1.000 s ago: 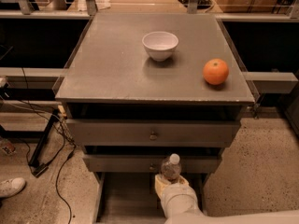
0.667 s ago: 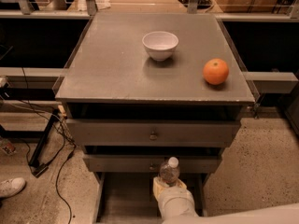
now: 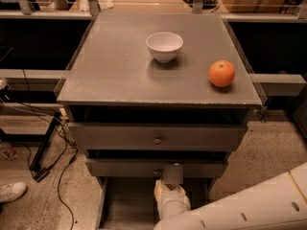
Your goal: Place water bottle into bottom drawer
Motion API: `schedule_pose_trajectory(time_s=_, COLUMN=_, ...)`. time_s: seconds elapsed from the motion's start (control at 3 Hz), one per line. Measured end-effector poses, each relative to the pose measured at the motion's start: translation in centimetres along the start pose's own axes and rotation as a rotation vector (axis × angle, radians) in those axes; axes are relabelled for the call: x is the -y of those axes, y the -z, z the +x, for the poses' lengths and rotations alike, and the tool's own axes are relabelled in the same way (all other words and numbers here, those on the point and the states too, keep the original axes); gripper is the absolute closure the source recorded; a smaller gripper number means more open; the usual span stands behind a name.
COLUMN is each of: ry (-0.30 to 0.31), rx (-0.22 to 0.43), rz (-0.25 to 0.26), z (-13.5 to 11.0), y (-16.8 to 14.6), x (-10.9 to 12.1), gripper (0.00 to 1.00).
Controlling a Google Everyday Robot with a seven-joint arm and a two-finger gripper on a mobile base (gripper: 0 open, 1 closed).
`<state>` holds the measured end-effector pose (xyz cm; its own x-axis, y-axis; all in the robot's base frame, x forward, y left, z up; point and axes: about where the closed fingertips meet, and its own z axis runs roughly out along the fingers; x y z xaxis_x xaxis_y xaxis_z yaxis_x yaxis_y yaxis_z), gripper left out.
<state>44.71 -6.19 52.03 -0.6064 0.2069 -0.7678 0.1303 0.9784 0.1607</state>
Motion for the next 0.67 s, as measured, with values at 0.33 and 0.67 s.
schedule_pose_trajectory(time_s=0.33, ry=-0.001, rx=-0.004, rz=0.000, z=0.22, y=-0.07, x=0.05, gripper=1.00)
schedule_pose_trajectory(time_s=0.67, ry=-0.022, rx=-0.013, rz=0.014, z=1.00, y=-0.42, x=0.36, gripper=1.00)
